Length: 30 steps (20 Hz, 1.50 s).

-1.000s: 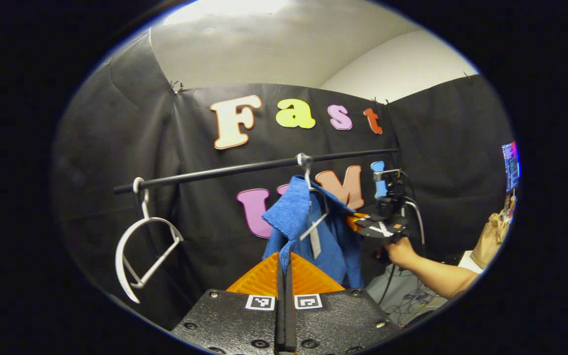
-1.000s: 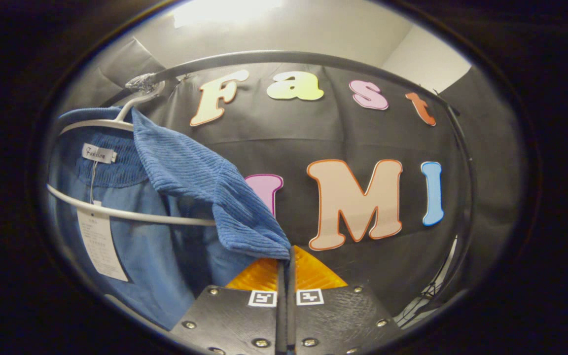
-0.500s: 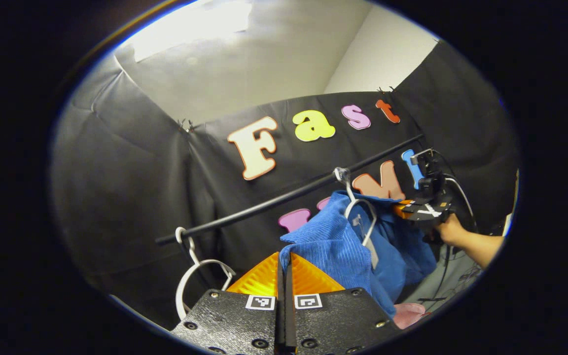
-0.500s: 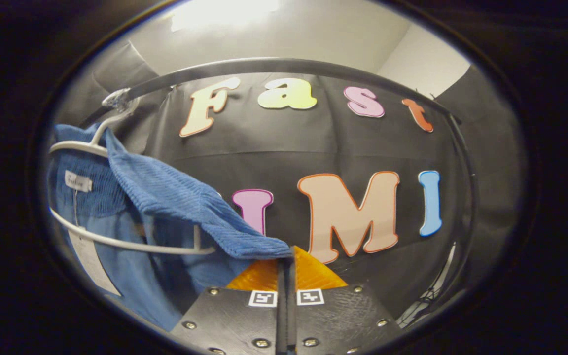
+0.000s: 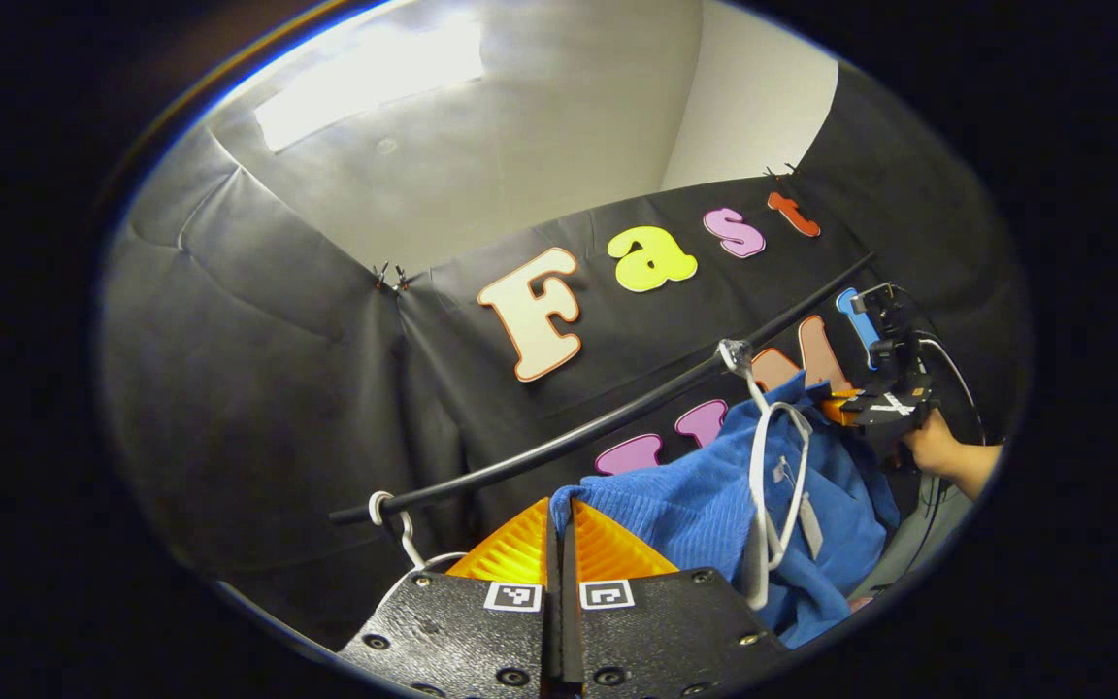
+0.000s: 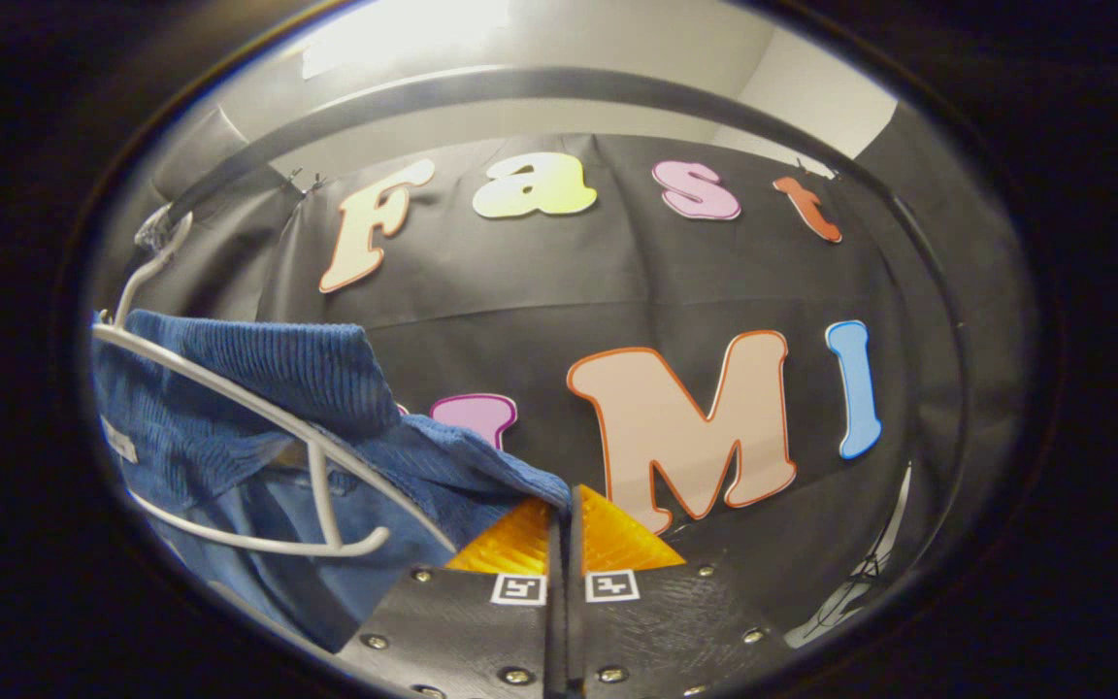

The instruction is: Grasp the clothes on the hanger with both hands and then place them into the laundry hamper below.

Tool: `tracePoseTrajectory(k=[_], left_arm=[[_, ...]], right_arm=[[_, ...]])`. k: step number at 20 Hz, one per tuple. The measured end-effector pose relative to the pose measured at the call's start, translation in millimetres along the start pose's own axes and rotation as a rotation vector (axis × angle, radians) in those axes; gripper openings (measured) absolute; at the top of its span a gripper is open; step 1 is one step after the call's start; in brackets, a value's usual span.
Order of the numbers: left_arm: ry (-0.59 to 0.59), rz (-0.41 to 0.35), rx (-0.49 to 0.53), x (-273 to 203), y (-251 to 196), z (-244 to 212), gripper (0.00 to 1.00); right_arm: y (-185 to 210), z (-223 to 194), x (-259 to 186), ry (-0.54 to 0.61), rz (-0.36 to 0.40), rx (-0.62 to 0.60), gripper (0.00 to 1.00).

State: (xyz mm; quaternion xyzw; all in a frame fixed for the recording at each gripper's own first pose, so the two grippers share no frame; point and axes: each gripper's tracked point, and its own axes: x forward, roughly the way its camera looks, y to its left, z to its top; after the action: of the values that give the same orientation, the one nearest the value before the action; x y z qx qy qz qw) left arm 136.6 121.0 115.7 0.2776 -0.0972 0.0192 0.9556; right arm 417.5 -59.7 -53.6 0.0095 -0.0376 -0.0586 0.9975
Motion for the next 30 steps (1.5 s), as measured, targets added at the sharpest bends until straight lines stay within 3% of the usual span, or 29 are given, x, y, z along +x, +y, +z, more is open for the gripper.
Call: tracePoseTrajectory(k=[2,5,9,20,22,23,30], left_arm=[[0.051,-0.031,-0.014,11.2,-14.4,-17.8,0.00],[0.122,-0.078,-0.112,11.8,-29.4,-50.9,0.00],[0.141,-0.085,-0.157,4.3,-35.4,-74.9,0.01],[0.172,-0.052,-0.268,-34.2,-16.7,-102.3,0.00],[0.164,-0.067,-0.298,-42.7,-23.6,-100.1,0.00],[0.157,-0.075,-0.312,-46.6,-29.0,-98.5,0.00],[0.156,-0.150,-0.366,-69.8,-73.3,-92.0,0.00]], right_arm=[[4.7,-17.7,6.2,0.044,0.021,0.004,0.05],[3.9,-50.5,9.2,0.102,0.018,-0.022,0.00],[12.9,-74.7,-7.2,0.142,0.032,-0.064,0.00],[40.3,-63.3,-89.9,0.157,0.067,-0.067,0.00],[41.1,-62.6,-105.8,0.163,0.068,-0.051,0.05],[42.5,-63.6,-114.3,0.169,0.076,-0.044,0.00],[38.9,-60.2,-166.3,0.188,0.077,-0.004,0.00]])
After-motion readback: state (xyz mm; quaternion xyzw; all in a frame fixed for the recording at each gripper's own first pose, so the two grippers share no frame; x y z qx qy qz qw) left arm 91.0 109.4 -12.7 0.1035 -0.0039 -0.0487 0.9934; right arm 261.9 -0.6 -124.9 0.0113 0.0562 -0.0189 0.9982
